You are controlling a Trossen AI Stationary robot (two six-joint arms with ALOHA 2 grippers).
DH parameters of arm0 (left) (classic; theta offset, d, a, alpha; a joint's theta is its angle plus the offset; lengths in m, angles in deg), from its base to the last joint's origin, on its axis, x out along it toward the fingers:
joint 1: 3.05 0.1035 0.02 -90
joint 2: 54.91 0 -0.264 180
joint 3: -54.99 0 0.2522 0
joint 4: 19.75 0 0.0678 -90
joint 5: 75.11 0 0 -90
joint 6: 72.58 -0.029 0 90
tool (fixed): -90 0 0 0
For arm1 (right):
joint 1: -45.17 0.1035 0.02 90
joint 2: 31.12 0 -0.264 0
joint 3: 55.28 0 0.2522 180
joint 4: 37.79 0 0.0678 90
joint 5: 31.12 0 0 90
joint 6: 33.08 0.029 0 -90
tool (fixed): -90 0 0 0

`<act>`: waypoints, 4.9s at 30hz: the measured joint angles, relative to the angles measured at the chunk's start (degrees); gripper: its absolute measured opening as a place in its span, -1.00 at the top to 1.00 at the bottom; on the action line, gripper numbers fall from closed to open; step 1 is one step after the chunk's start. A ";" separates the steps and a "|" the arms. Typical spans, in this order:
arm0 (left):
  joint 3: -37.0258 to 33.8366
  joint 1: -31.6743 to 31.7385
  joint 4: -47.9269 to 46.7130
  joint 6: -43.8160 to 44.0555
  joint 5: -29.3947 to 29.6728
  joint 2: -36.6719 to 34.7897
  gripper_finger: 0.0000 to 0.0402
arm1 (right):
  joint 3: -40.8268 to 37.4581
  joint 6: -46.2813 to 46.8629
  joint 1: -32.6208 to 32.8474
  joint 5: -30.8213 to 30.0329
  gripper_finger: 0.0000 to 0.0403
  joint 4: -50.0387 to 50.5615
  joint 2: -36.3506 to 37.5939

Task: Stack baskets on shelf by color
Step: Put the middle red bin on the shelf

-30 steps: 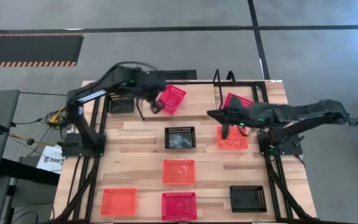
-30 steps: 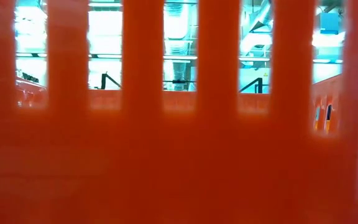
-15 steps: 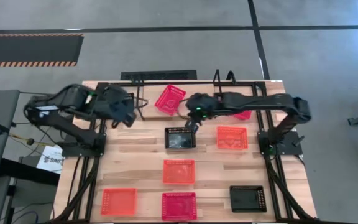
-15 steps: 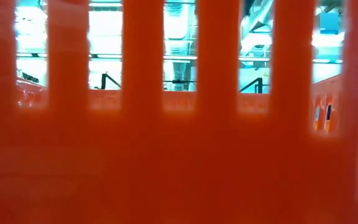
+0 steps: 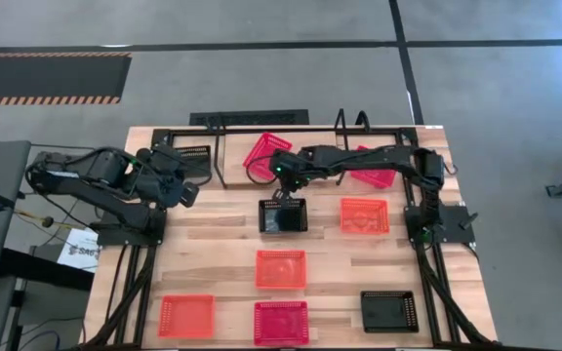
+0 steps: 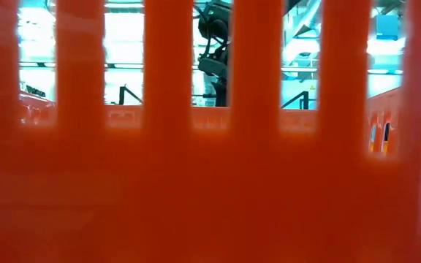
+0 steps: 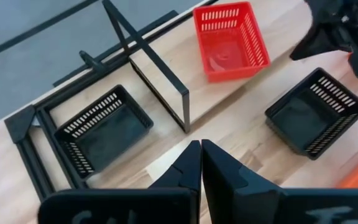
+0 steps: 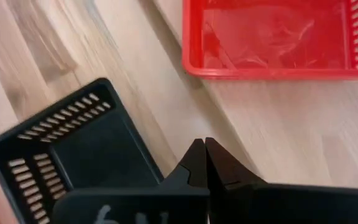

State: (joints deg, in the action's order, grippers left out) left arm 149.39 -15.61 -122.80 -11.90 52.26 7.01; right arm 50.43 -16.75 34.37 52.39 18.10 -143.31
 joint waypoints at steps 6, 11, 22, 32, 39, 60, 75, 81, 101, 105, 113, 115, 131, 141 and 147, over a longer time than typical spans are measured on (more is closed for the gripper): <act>0.00 0.00 0.14 -0.96 0.10 0.01 1.00 | 4.67 -4.30 -1.80 -0.29 1.00 1.50 -1.45; 0.00 0.00 0.17 -1.04 0.10 0.03 1.00 | 6.20 -4.38 -3.69 -2.20 1.00 4.93 -0.56; 0.02 0.00 0.25 -1.07 0.54 0.05 1.00 | 7.43 3.08 -4.38 -9.28 1.00 13.39 -0.56; 0.02 -0.01 0.27 -1.05 0.58 0.05 1.00 | 7.41 7.83 -8.25 1.88 1.00 12.66 -0.57; 0.02 0.00 0.27 -1.03 0.58 0.05 1.00 | 7.38 7.83 -9.55 9.75 1.00 8.58 -0.57; 0.04 -0.02 0.27 -0.92 0.56 0.08 1.00 | 7.52 8.89 -9.18 9.66 1.00 8.27 -7.21; 0.07 -0.02 0.53 -1.01 -0.03 0.08 1.00 | 7.60 6.14 -13.12 9.76 1.00 7.56 -7.12; 0.07 -0.02 0.52 -1.01 -0.03 0.08 1.00 | 7.62 6.75 -14.46 9.69 1.00 2.06 -7.10; 0.07 -0.02 0.52 -1.05 -0.12 0.08 1.00 | 7.94 5.65 -17.33 9.84 1.00 -7.96 -7.04; 0.07 -0.02 0.52 -1.07 -0.70 0.08 1.00 | 10.16 5.61 -18.33 11.19 1.00 -8.10 -7.00; 0.07 -0.02 0.51 -1.10 -0.65 0.08 1.00 | 17.12 5.63 -17.24 14.38 1.00 -3.96 -6.97; 0.07 -0.02 0.51 -1.12 -0.45 0.08 1.00 | 18.29 5.54 -15.73 15.66 1.00 -4.27 -6.97; 0.07 -0.02 0.51 -1.12 0.44 0.08 1.00 | 19.36 5.38 -10.25 9.54 1.00 2.07 -7.10; 0.07 0.00 0.72 -1.10 -0.67 0.05 1.00 | 19.41 7.89 -11.60 4.63 1.00 12.65 -10.48; 0.07 -0.01 0.85 -1.59 -0.73 0.07 1.00 | 19.22 9.18 -11.99 7.12 1.00 9.24 -13.01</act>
State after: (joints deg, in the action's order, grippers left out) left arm 149.46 -15.61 -121.94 -13.48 51.54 7.08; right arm 69.64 -7.58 22.38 59.51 27.34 -156.32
